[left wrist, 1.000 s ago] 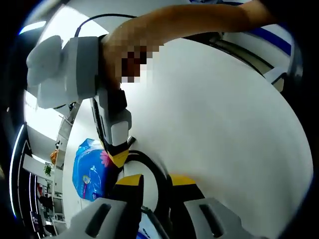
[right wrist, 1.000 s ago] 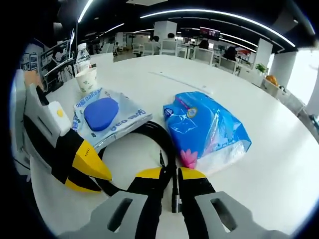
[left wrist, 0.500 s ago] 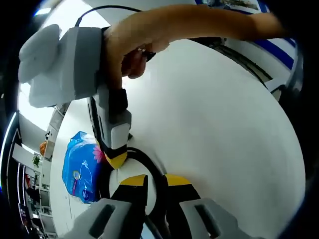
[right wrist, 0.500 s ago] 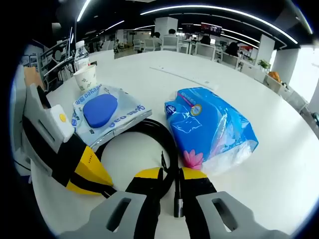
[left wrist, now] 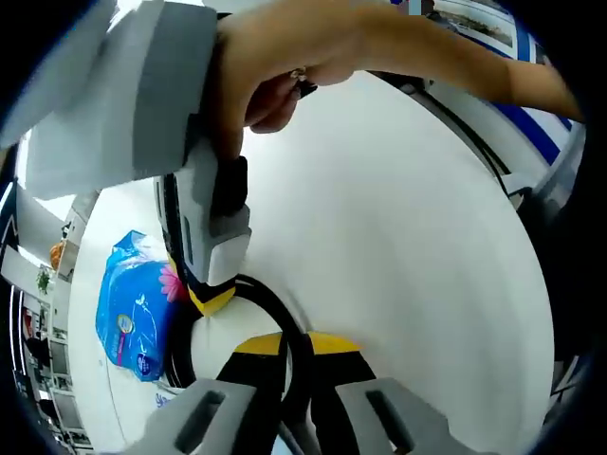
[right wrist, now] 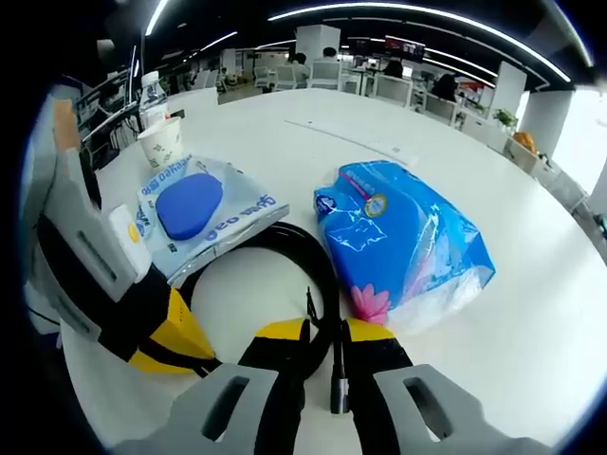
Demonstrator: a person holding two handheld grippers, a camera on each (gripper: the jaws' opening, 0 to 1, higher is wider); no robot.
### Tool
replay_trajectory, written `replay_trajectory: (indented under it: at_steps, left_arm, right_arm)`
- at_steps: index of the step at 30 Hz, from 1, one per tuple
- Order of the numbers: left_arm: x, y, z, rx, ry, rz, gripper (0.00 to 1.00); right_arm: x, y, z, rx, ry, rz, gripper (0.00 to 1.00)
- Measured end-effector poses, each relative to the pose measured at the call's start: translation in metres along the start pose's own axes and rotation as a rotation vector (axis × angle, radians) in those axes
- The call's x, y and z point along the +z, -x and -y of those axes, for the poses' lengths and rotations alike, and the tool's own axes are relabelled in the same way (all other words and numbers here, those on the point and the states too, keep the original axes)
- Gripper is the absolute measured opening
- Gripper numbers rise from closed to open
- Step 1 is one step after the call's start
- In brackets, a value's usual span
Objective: Arrange the tabletop items into an orderly group along one side of the table until the central work area is clear of visible clutter.
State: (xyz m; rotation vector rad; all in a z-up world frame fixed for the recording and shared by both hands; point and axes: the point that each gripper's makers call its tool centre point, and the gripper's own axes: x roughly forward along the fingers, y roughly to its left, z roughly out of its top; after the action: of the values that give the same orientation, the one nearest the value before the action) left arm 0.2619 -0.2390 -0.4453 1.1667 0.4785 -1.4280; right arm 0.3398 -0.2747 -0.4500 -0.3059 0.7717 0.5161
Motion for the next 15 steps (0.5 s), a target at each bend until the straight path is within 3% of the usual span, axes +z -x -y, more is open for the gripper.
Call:
replay_trajectory:
  at_steps: [4, 9, 10, 15]
  left_arm:
    - [-0.0002, -0.0002, -0.0005, -0.017, 0.023, 0.009, 0.06]
    - [0.0003, -0.0011, -0.0001, -0.012, 0.037, 0.016, 0.05]
    - [0.0012, -0.0018, -0.0002, 0.007, 0.016, 0.012, 0.05]
    - [0.0013, -0.0021, -0.0004, 0.004, -0.032, -0.006, 0.05]
  right_arm:
    - [0.0020, -0.0037, 0.0047, 0.000, -0.060, -0.014, 0.12]
    - [0.0037, -0.0047, 0.0062, -0.006, -0.039, -0.013, 0.10]
    - [0.0057, -0.0058, 0.0059, -0.012, -0.007, 0.015, 0.10]
    - [0.0066, -0.0057, 0.0074, -0.010, -0.014, 0.027, 0.10]
